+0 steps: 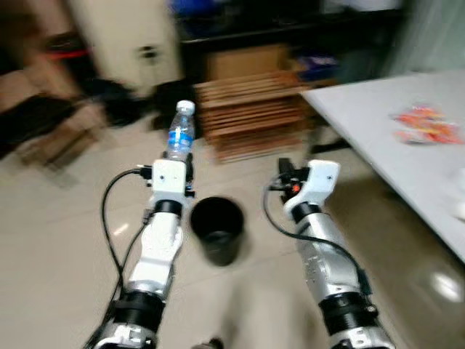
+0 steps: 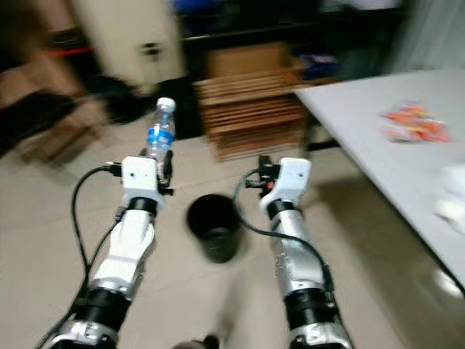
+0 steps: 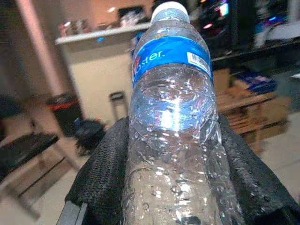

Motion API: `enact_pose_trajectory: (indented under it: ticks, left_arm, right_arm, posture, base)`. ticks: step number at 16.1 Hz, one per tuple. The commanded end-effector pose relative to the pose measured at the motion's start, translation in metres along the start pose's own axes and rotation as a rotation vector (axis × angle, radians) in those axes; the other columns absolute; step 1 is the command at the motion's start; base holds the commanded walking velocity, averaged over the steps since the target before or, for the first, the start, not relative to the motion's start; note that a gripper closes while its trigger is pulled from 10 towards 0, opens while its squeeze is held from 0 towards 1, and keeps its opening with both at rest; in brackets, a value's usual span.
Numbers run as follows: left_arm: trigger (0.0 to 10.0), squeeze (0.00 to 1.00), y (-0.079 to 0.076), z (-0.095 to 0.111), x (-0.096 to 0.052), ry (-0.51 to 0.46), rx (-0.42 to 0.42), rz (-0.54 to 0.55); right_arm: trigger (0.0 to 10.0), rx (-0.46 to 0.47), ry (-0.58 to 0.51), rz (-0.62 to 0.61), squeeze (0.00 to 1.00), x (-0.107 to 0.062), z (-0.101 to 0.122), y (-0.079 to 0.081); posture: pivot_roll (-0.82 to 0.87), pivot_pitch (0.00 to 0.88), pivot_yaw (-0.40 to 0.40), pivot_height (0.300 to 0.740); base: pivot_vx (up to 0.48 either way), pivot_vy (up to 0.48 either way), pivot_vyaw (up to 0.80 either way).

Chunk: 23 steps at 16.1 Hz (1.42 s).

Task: Picking trash to rubbish bin

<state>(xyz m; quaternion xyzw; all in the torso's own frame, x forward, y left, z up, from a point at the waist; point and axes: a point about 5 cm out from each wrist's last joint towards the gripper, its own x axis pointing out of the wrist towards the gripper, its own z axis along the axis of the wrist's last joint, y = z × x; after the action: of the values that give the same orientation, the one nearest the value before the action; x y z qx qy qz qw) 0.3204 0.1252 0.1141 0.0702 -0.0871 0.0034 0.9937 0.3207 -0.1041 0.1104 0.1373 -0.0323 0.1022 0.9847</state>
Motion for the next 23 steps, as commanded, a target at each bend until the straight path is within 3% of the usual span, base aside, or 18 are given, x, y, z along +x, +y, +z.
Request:
enact_pose_trajectory:
  ticks: [1, 4, 6, 10, 14, 15, 17, 20, 23]
  left_arm:
    - [10.0, 0.00, -0.001, 0.001, 0.001, 0.000, -0.001, -0.015]
    - [10.0, 0.00, -0.002, -0.002, 0.001, 0.019, -0.011, -0.027]
    - [10.0, 0.00, -0.002, -0.017, 0.000, 0.102, -0.013, -0.056]
    - [10.0, 0.00, -0.002, -0.044, -0.005, 0.245, -0.072, -0.111]
    - [10.0, 0.00, -0.007, -0.050, -0.006, 0.259, -0.059, -0.146]
    - [10.0, 0.00, -0.009, -0.053, -0.007, 0.277, -0.092, -0.159]
    - [10.0, 0.00, -0.013, -0.074, -0.019, 0.385, -0.049, -0.200]
    - [10.0, 0.00, -0.014, -0.085, -0.024, 0.450, -0.014, -0.210]
    - [10.0, 0.00, -0.019, -0.089, -0.028, 0.469, -0.020, -0.228]
  right_arm:
    - [10.0, 0.004, 0.015, 0.003, 0.00, 0.000, -0.002, 0.001]
    - [10.0, 0.010, 0.015, 0.019, 0.00, 0.000, -0.002, 0.004]
    - [10.0, 0.006, 0.050, 0.036, 0.00, 0.000, -0.006, 0.002]
    - [10.0, -0.051, 0.172, -0.010, 0.00, -0.003, -0.025, -0.019]
    - [10.0, -0.065, 0.249, -0.029, 0.00, -0.008, -0.041, -0.029]
    - [10.0, -0.054, 0.268, -0.036, 0.00, -0.010, -0.047, -0.031]
    - [10.0, -0.070, 0.364, -0.042, 0.00, -0.017, -0.066, -0.034]
    - [10.0, -0.092, 0.446, -0.094, 0.00, -0.024, -0.077, -0.050]
    - [10.0, -0.096, 0.494, -0.117, 0.00, -0.032, -0.085, -0.056]
  posture:
    - [-0.01, 0.032, 0.023, 0.740]
    - [-0.01, 0.039, 0.022, 0.740]
    - [-0.01, 0.045, 0.021, 0.740]
    - [-0.02, 0.048, 0.014, 0.740]
    - [-0.02, 0.041, 0.005, 0.740]
    - [-0.01, 0.040, 0.003, 0.740]
    - [-0.01, 0.033, -0.006, 0.740]
    - [-0.01, 0.031, -0.012, 0.740]
    - [-0.01, 0.036, -0.012, 0.740]
  base:
    - [0.000, 0.000, 0.80]
    - [0.000, 0.000, 0.80]
    - [0.000, 0.000, 0.40]
    - [0.000, 0.000, 0.00]
    - [0.000, 0.000, 0.00]
    - [0.000, 0.000, 0.00]
    - [0.285, 0.000, 0.00]
    - [0.480, 0.000, 0.00]
    - [0.480, 0.000, 0.00]
